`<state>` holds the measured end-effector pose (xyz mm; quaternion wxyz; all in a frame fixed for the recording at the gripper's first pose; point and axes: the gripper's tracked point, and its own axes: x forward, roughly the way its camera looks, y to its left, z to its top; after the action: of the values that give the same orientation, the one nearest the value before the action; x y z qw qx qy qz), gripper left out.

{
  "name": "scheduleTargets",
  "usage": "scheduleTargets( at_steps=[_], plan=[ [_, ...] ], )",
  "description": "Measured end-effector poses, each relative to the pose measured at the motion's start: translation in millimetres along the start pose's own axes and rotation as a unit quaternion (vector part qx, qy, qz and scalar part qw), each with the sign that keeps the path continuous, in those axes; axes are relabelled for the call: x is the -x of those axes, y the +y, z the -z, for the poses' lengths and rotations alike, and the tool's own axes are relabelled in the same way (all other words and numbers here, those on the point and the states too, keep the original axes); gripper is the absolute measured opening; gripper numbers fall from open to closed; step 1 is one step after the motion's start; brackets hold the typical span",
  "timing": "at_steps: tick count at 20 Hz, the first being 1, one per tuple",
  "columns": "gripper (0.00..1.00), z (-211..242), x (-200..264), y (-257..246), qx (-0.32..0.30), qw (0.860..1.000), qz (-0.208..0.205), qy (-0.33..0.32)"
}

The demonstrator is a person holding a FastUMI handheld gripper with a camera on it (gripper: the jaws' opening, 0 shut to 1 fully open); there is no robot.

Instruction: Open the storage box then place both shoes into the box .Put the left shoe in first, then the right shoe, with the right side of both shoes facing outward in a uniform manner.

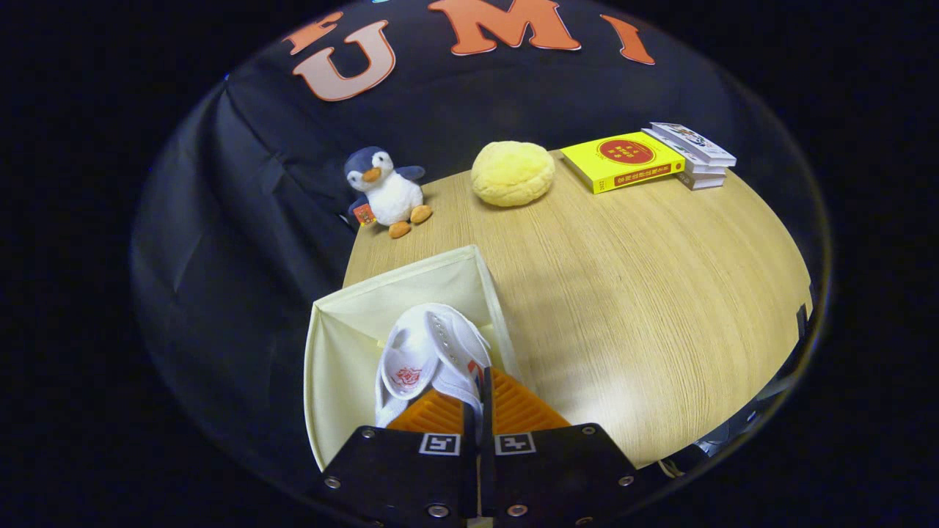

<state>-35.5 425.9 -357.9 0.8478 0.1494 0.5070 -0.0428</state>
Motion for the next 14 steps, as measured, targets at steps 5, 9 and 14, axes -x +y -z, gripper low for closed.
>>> scheduleTargets(
  at_steps=[5,9,14],
  plan=[
    [0.26,11,5,17,0.007,0.999,-0.027,0.031],
    [0.46,3,23,22,-0.001,0.994,-0.095,0.045],
    [0.59,-31,59,5,0.014,0.985,-0.169,0.018]
  ],
)
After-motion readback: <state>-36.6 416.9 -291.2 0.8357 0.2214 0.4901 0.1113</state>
